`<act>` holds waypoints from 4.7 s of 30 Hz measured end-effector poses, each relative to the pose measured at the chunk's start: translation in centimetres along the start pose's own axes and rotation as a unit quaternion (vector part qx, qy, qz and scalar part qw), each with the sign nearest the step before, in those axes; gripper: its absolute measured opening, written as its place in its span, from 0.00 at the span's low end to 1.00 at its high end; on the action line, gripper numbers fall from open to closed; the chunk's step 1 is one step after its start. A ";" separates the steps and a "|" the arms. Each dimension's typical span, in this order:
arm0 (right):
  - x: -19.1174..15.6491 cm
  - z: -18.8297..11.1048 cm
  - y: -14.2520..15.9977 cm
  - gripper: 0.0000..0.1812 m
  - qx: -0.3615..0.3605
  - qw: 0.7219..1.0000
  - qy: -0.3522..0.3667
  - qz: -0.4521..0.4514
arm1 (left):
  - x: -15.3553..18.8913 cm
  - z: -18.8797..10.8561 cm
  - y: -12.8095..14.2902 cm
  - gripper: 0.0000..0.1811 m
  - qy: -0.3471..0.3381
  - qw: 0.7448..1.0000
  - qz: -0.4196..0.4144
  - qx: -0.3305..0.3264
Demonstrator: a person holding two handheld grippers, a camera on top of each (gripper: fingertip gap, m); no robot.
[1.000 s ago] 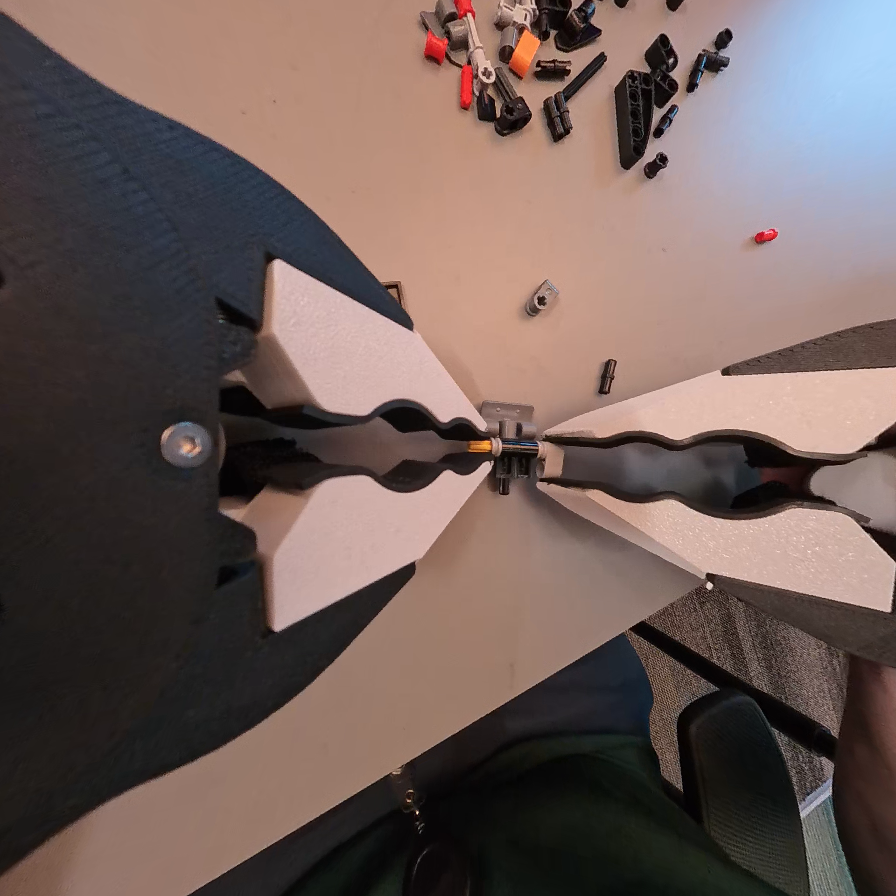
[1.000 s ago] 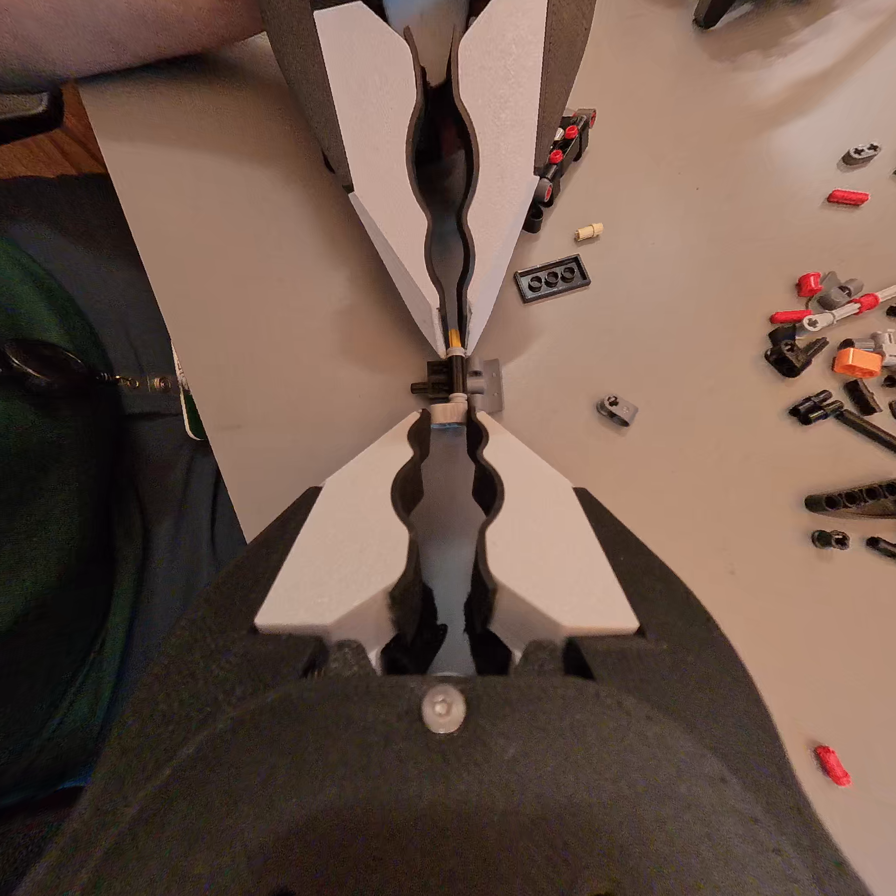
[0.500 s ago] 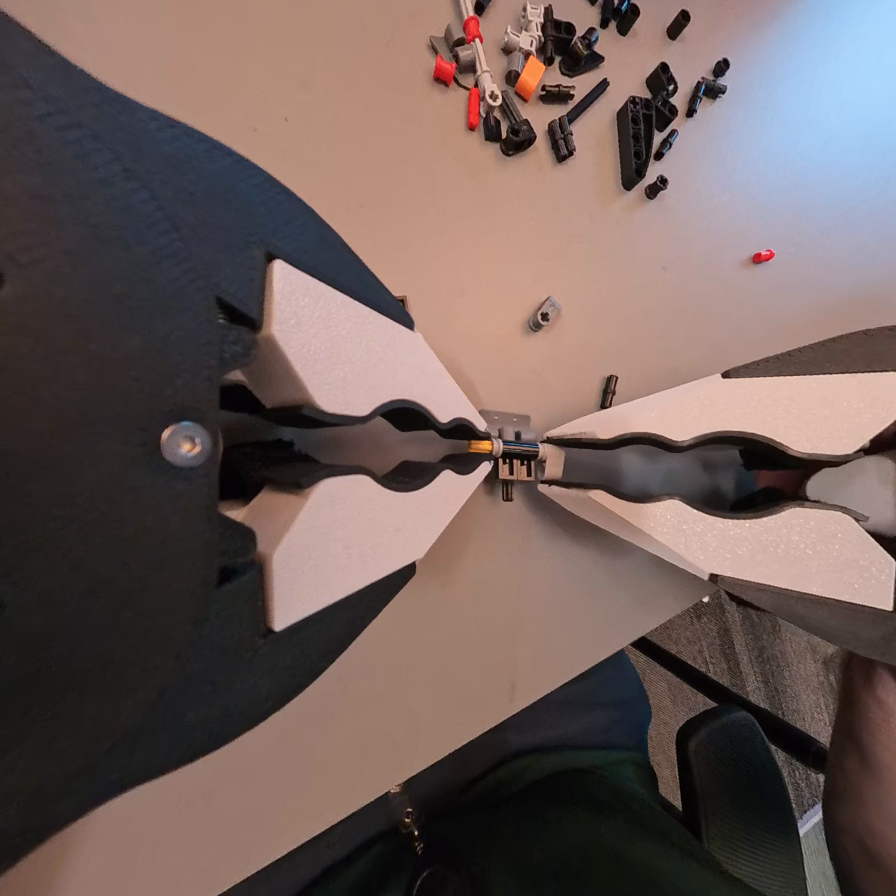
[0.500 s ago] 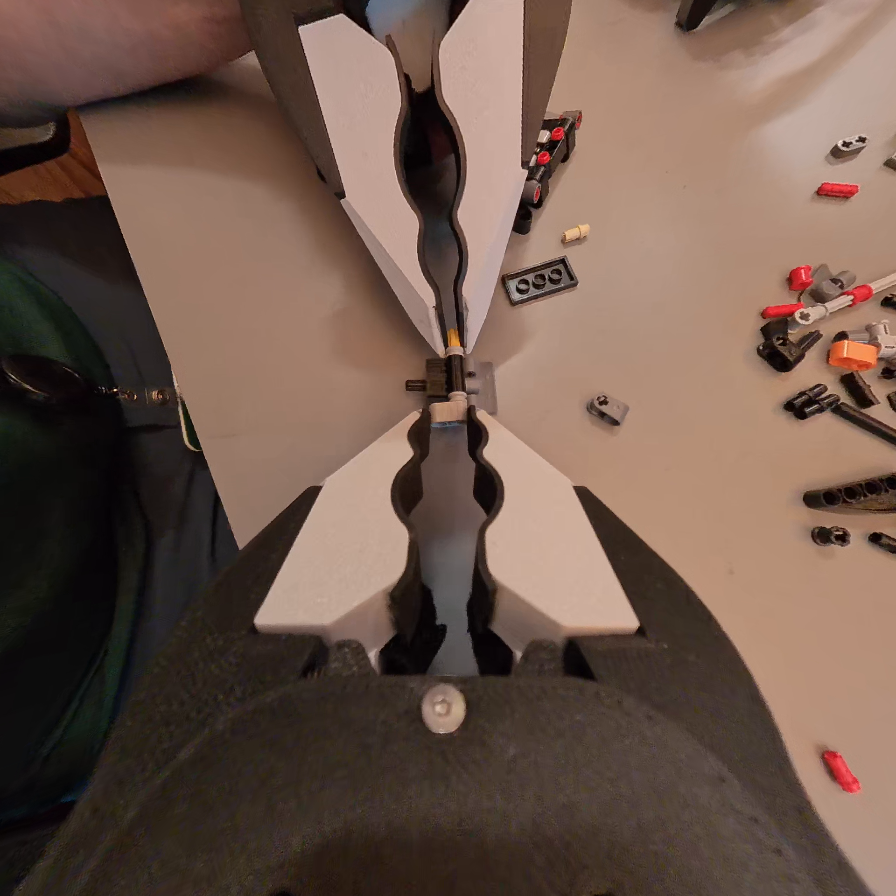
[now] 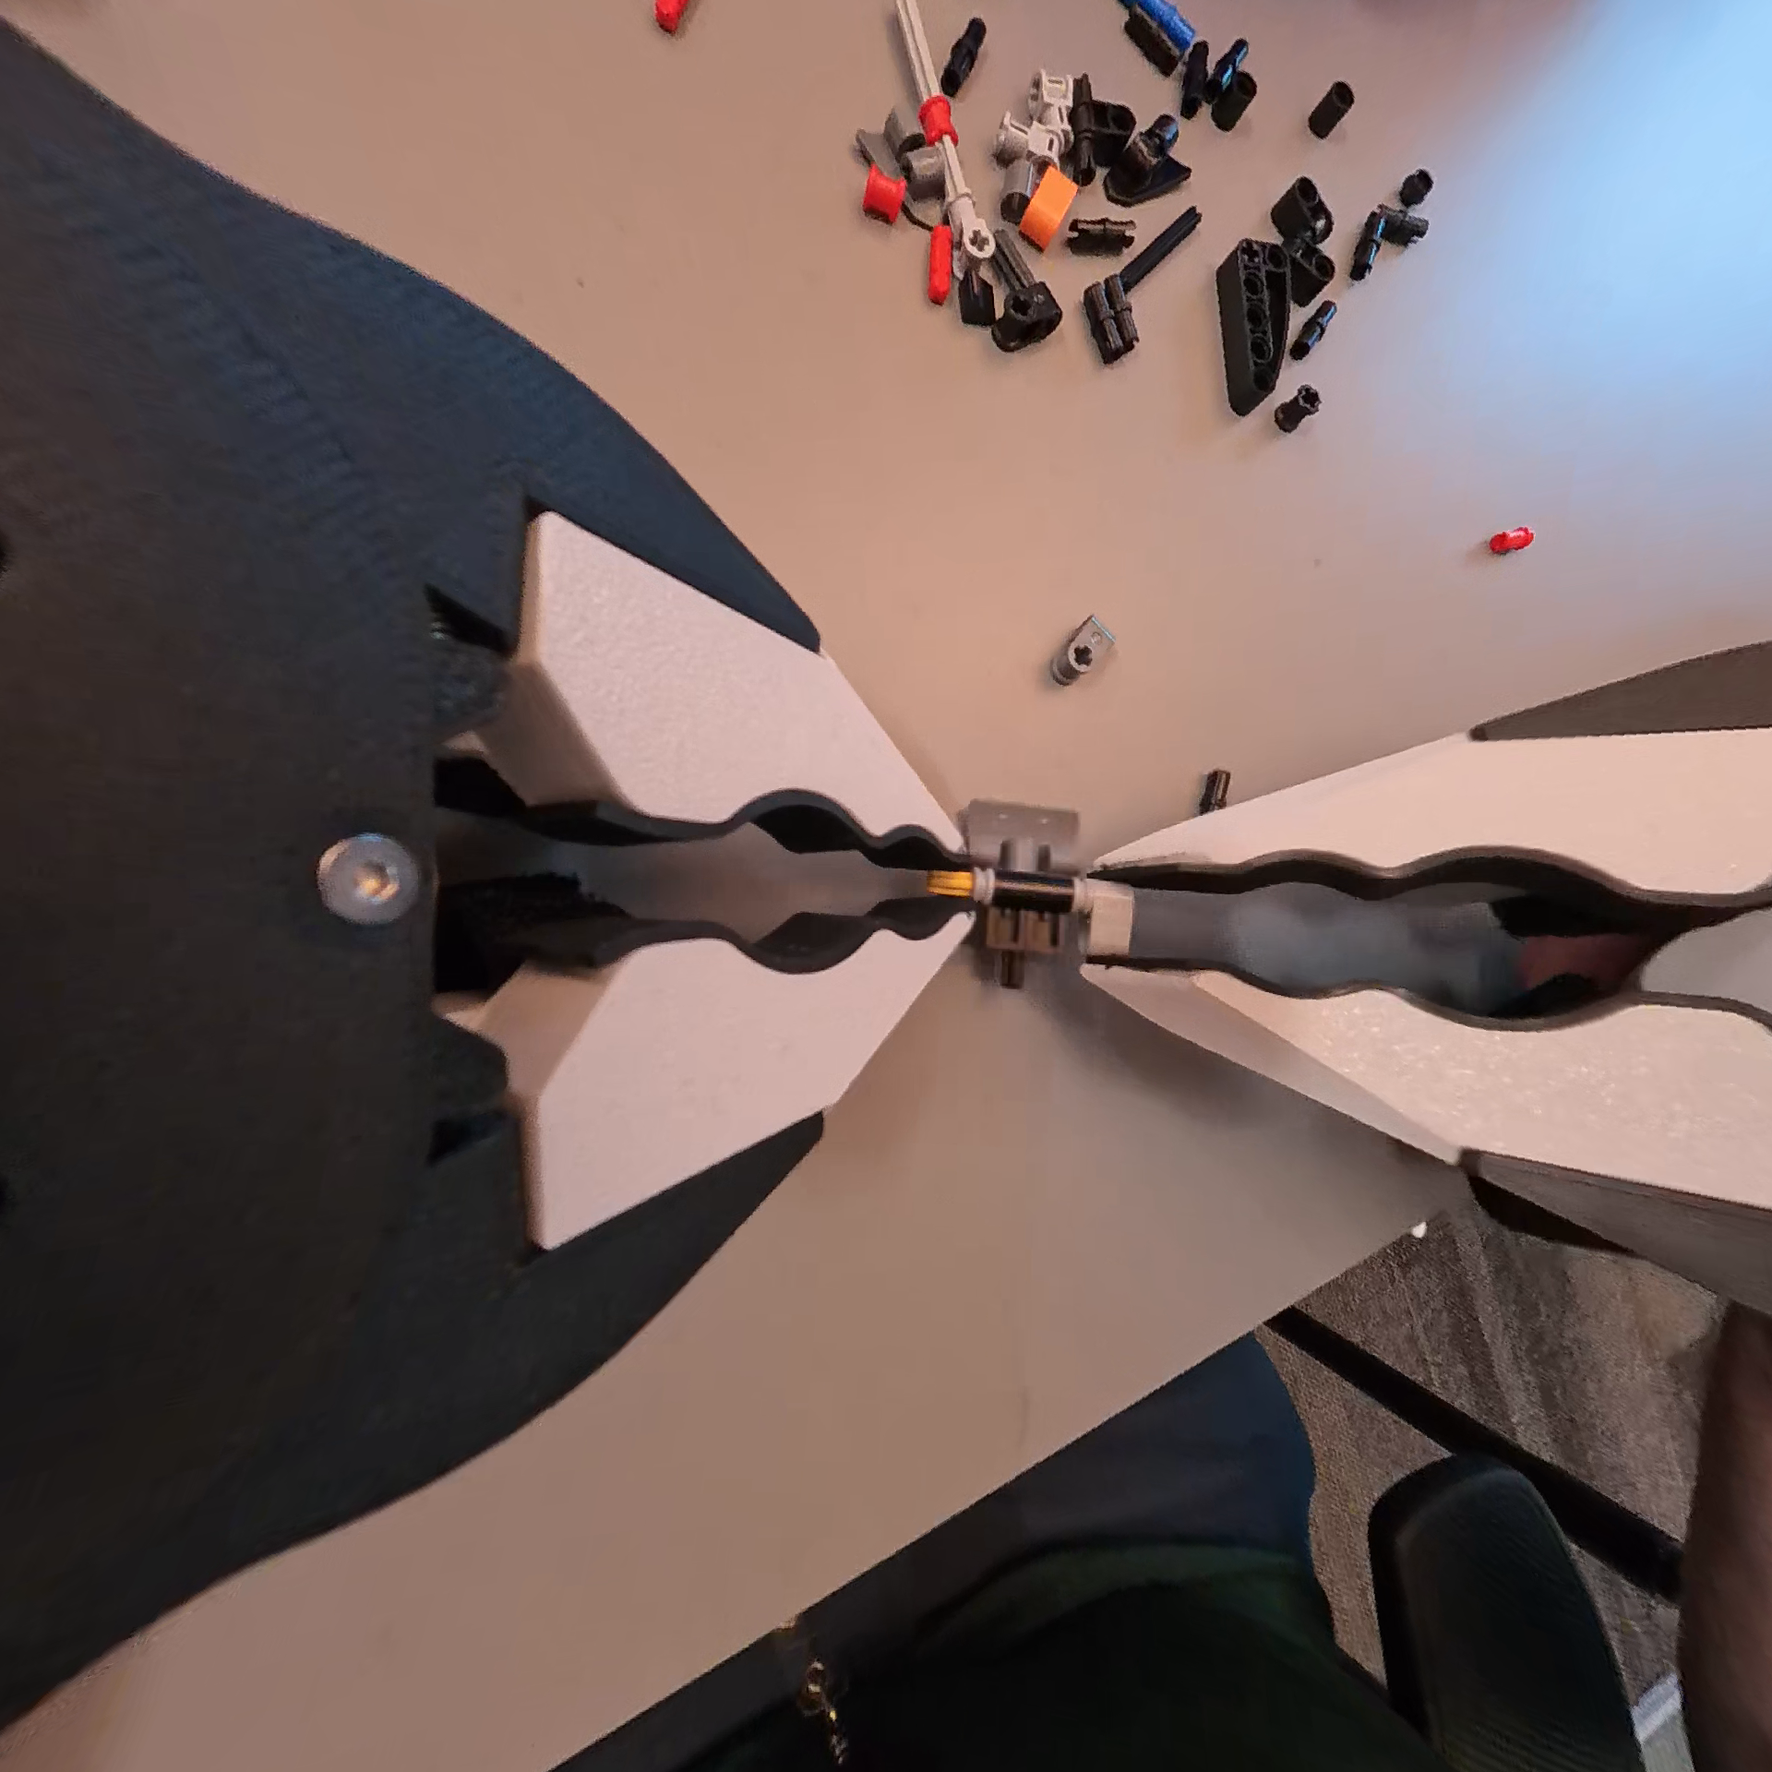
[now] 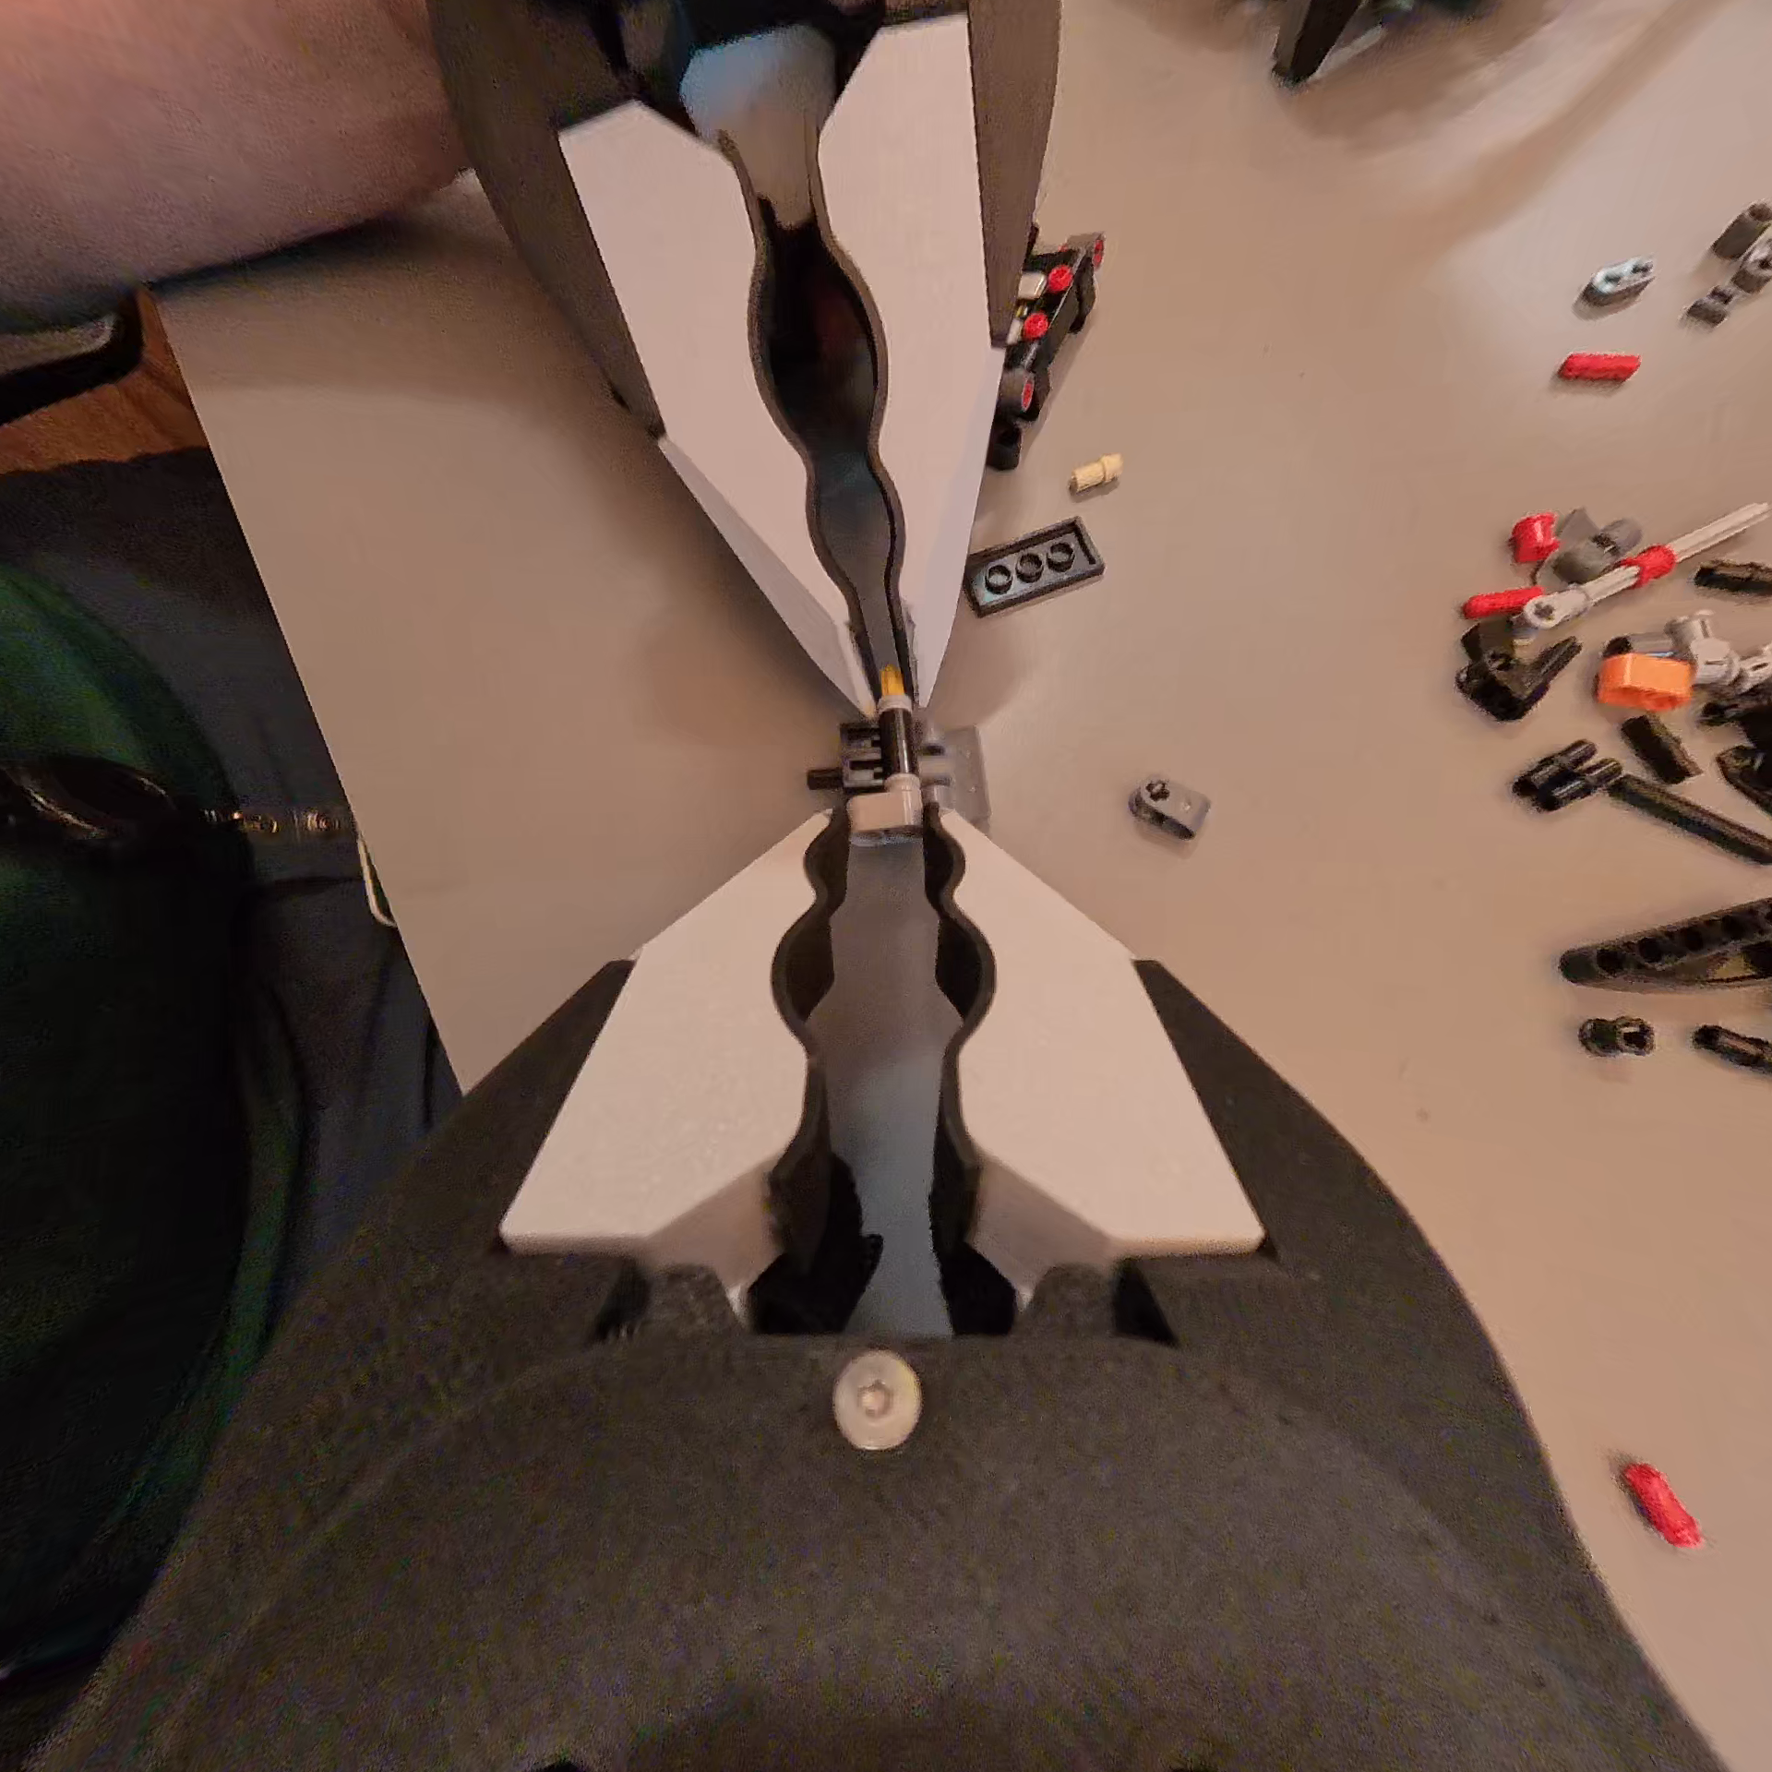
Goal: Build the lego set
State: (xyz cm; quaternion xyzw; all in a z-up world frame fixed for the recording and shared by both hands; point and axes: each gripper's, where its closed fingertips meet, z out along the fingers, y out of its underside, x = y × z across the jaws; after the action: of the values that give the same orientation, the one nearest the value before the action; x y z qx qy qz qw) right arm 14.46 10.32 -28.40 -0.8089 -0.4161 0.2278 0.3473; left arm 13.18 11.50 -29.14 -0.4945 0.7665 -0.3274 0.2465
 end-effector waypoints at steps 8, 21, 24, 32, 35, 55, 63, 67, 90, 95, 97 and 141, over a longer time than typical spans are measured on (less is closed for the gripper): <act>-0.1 -0.5 -0.2 0.08 0.020 1.000 0.001 0.008 | 0.1 0.1 0.2 0.02 0.001 1.000 0.006 -0.008; -0.1 -1.3 0.2 0.11 0.025 1.000 0.014 0.003 | -0.1 0.2 0.3 0.02 0.000 1.000 0.003 -0.010; 0.2 -0.9 0.0 0.12 0.027 0.999 0.036 -0.019 | -0.1 0.2 0.3 0.02 0.000 1.000 0.003 -0.011; 0.4 0.1 -0.5 0.08 0.010 0.993 0.062 -0.095 | -0.1 0.2 0.3 0.02 0.001 1.000 0.003 -0.012; 0.3 0.1 -0.4 0.08 0.010 0.993 0.063 -0.102 | 0.0 0.2 0.3 0.02 0.002 1.000 0.004 -0.011; 2.2 0.6 0.2 0.05 -0.029 0.999 0.025 -0.037 | 1.4 0.5 0.2 0.02 0.030 0.999 0.010 -0.017; 2.4 -0.5 0.0 0.09 -0.016 0.999 0.038 -0.013 | 0.9 -0.8 0.1 0.02 0.020 1.000 0.000 -0.004; 1.1 -0.9 0.5 0.10 -0.013 1.000 0.025 0.000 | 0.0 -1.4 -0.2 0.02 -0.006 1.000 0.001 0.005; 9.1 -1.8 -3.3 0.09 -0.003 0.993 0.116 0.008 | -1.0 -1.1 -0.3 0.02 -0.040 0.999 0.007 0.004; 15.6 -0.8 -4.6 0.09 -0.017 0.984 0.174 0.025 | -2.1 -1.4 -0.3 0.02 -0.077 0.997 0.015 -0.001; 17.9 -0.1 -5.0 0.09 -0.027 0.980 0.198 0.020 | -2.3 -1.5 -0.2 0.02 -0.082 0.996 0.015 -0.003; 1.4 -0.3 0.8 0.07 -0.063 0.995 0.069 0.044 | -1.6 -1.2 -1.3 0.07 -0.069 0.997 0.035 0.025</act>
State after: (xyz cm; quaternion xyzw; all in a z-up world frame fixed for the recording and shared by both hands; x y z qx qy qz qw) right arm 15.84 11.03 -28.97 -0.8605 -0.3684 0.1598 0.3136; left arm 13.70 12.88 -27.27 -0.4827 0.7562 -0.3025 0.3220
